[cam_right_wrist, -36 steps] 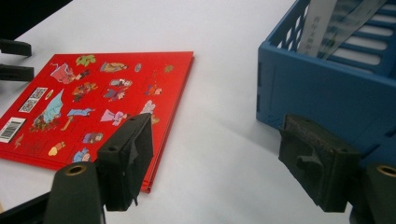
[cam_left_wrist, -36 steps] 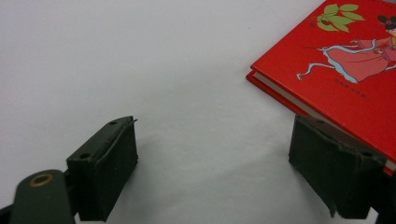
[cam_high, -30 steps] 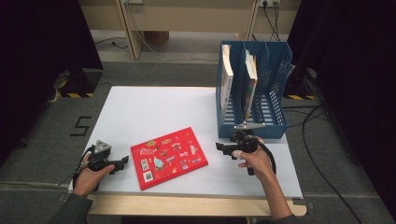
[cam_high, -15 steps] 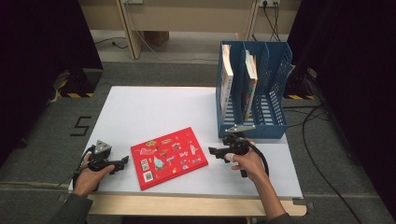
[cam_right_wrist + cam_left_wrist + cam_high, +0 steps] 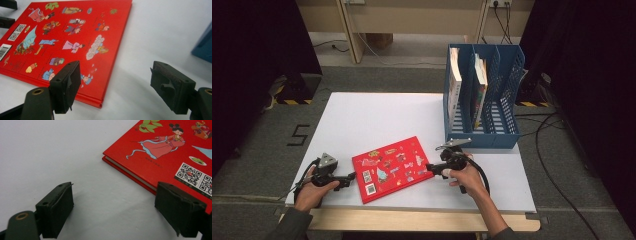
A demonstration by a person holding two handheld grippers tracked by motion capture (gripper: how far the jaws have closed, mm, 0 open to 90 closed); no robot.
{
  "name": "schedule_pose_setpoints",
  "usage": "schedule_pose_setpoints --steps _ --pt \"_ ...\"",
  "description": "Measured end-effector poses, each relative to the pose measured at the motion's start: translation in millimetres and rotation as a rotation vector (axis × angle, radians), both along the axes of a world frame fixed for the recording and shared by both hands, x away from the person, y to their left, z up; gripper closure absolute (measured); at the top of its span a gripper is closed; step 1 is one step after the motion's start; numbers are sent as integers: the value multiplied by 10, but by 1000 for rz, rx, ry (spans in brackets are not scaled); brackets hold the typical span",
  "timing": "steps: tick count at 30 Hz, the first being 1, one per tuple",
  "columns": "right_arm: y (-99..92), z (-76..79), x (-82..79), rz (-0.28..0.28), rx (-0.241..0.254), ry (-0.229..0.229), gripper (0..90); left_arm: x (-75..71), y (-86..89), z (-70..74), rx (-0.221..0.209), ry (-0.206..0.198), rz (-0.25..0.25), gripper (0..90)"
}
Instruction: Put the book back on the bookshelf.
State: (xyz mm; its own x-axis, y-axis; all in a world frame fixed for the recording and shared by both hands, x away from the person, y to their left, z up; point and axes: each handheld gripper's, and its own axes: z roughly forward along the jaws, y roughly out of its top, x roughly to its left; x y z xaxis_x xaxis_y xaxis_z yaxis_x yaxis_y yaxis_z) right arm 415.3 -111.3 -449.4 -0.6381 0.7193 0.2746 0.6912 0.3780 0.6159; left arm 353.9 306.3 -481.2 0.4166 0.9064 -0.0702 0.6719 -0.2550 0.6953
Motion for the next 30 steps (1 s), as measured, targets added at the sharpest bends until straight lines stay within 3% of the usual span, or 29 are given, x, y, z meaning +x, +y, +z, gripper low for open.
schedule_pose_setpoints --steps 18,22,24,30 --pt "278 -197 16 -2 3 -29 256 -3 -27 0 6 1 8 144" --pt "329 -202 -14 -7 -7 -38 248 -32 -96 9 -1 11 -38 128" --pt "322 -209 -6 -19 7 -37 246 -55 -159 22 7 9 -66 138" --pt "265 -215 19 -64 71 5 262 -55 -166 17 0 12 -59 133"
